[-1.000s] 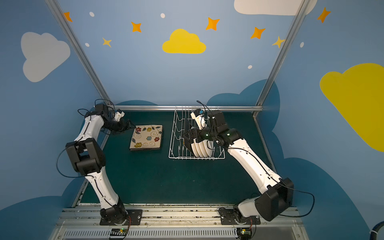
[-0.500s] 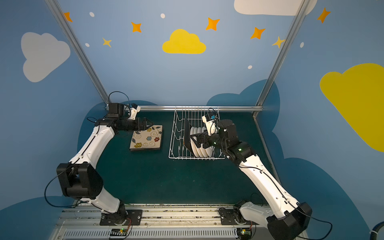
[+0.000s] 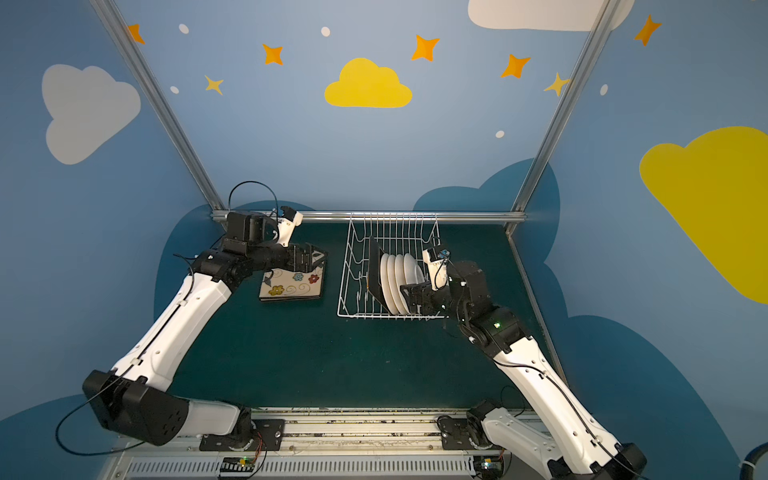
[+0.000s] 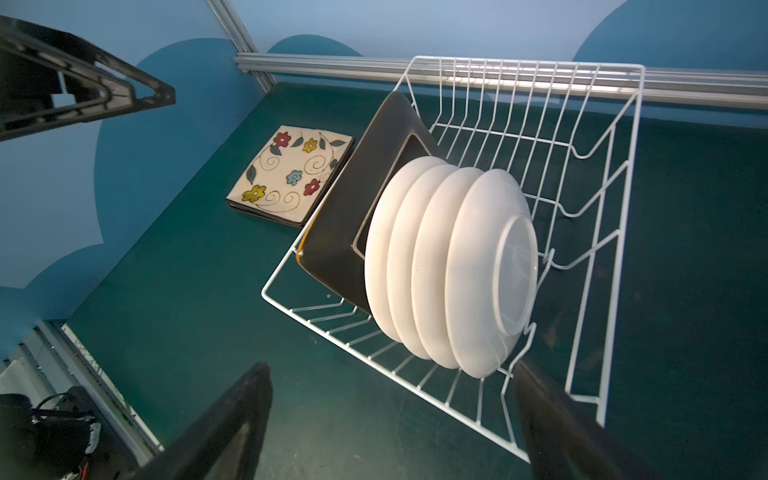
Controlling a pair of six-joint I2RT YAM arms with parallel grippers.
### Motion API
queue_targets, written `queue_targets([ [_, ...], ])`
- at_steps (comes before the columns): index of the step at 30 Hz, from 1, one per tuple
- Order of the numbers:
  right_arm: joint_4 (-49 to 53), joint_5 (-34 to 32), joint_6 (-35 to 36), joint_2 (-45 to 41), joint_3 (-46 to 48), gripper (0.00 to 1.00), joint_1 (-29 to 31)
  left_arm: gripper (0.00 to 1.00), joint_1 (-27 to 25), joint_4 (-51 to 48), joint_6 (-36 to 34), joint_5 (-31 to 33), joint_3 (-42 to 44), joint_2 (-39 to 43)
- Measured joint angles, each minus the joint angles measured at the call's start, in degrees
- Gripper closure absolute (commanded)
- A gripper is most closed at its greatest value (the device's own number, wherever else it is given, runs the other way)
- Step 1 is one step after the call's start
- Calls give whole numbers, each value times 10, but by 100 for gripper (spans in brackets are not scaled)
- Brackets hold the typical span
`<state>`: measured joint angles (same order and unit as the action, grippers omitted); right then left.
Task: Unload the plates from the dish rack
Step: 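Reach the left gripper to the dark square plate in the rack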
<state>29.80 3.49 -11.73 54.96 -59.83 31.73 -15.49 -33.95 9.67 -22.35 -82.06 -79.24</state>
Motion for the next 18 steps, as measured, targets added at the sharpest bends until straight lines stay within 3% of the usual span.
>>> queue_targets([
  [10,17,-3,2,-11,16,10,-4,3,-119,-10,52,49,-5,-29],
  [18,17,-14,2,-23,17,10,-14,17,-162,-42,89,78,-76,-126],
])
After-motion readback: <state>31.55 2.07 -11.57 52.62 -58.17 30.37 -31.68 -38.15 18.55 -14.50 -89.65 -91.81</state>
